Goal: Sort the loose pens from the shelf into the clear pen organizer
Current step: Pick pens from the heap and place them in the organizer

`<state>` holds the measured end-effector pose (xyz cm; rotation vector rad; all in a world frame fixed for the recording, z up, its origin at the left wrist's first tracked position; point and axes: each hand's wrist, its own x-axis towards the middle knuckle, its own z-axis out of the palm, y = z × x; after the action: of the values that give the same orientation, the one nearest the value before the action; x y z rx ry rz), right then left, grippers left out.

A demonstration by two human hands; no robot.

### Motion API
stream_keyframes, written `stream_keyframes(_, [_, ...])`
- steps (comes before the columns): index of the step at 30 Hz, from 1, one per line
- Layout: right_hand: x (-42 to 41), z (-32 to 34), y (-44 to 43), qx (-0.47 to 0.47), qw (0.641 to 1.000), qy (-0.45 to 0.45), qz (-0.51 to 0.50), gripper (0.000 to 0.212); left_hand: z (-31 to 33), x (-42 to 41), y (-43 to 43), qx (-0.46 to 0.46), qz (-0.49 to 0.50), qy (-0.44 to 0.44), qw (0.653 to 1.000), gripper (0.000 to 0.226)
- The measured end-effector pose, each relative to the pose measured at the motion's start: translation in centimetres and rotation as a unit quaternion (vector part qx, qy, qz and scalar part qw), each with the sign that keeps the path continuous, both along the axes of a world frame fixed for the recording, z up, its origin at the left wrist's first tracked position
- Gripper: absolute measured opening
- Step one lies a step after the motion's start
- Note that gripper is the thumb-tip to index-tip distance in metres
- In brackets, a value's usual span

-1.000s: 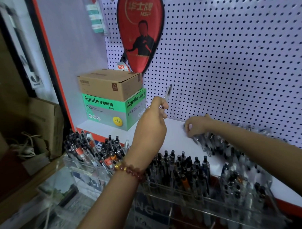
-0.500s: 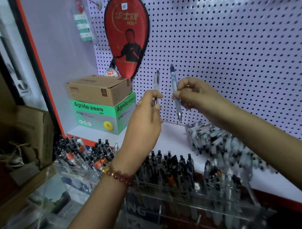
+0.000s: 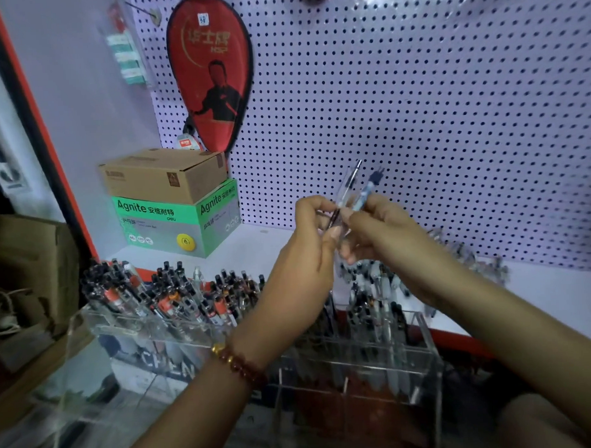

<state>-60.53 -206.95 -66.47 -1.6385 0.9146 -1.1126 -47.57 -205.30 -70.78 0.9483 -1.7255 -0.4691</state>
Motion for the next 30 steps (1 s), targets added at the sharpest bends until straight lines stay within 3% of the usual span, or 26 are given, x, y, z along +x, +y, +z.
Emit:
stream_keyframes(4, [-1.3,-0.7,0.2,-0.017,0.998,0.018,-0.061,0.037,-0.1,-0.5,1.0,0.027,-0.029,-0.043,0.998,0.024])
stream_keyframes(7, [-2.9,-0.8,0.4,0.011,0.997,-0.074,-0.033,0.029,-0.1,-0.9,1.5,0.044,-0.060,-0.082,0.994,0.026])
stream_keyframes(9, [-3.7,-0.9,0.8,0.009,0.997,-0.078,-0.014,0.021,-0.4,-1.0,1.7,0.058,-0.070,-0.101,0.991,0.025])
stream_keyframes(13, [-4.8,-0.8,1.4,-0.099,0.993,0.000,-0.066,0.023,-0.7,-1.6,2.2,0.061,-0.063,-0.146,0.985,0.034])
stream_keyframes(16, [-6.0,-0.2,1.6,-0.168,0.977,-0.030,-0.125,0.025,-0.9,-2.0,2.2,0.014,-0.018,-0.205,0.978,0.049])
stream_keyframes(20, [-8.1,0.0,1.2,-0.214,0.958,0.004,-0.191,0.021,-1.3,-2.2,1.4,-0.044,0.006,-0.245,0.969,0.042])
stream_keyframes(30, [-10.3,-1.9,0.1,-0.116,0.976,0.184,-0.013,0.019,-3.0,-3.2,0.3,-0.061,-0.013,-0.297,0.953,0.021])
